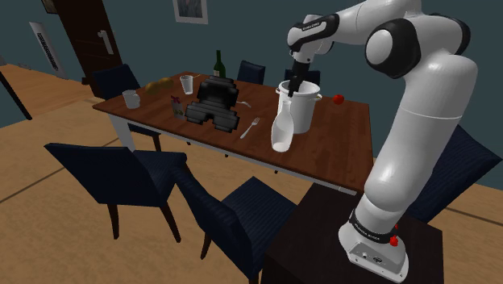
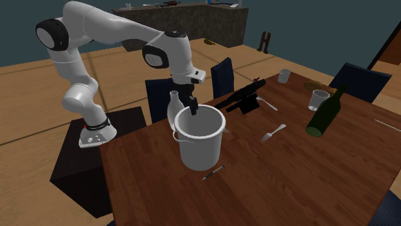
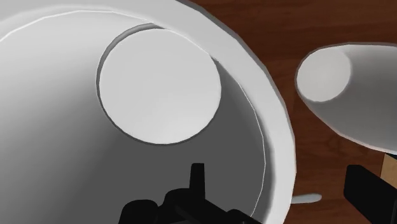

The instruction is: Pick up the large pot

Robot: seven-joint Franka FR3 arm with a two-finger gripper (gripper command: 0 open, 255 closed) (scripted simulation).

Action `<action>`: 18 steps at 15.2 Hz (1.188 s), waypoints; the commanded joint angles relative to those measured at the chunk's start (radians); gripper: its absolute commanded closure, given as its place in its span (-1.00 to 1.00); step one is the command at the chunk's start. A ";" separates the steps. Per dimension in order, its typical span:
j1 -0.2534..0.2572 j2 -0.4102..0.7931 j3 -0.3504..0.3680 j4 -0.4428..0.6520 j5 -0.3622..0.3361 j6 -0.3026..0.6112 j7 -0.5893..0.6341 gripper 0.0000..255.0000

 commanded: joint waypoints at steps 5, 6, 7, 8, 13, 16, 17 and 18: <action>-0.001 0.014 0.001 -0.046 0.011 0.059 -0.012 -1.00; 0.000 0.015 0.002 -0.045 0.011 0.058 -0.011 1.00; 0.000 0.015 0.002 -0.047 0.011 0.060 -0.010 1.00; 0.000 0.016 0.002 -0.045 0.011 0.059 -0.011 1.00; 0.000 0.015 0.002 -0.046 0.011 0.059 -0.010 1.00; -0.001 0.011 0.001 -0.036 0.008 0.046 -0.009 1.00; -0.001 0.008 0.001 -0.026 0.006 0.034 -0.007 1.00; 0.000 0.006 0.000 -0.015 0.004 0.021 -0.004 1.00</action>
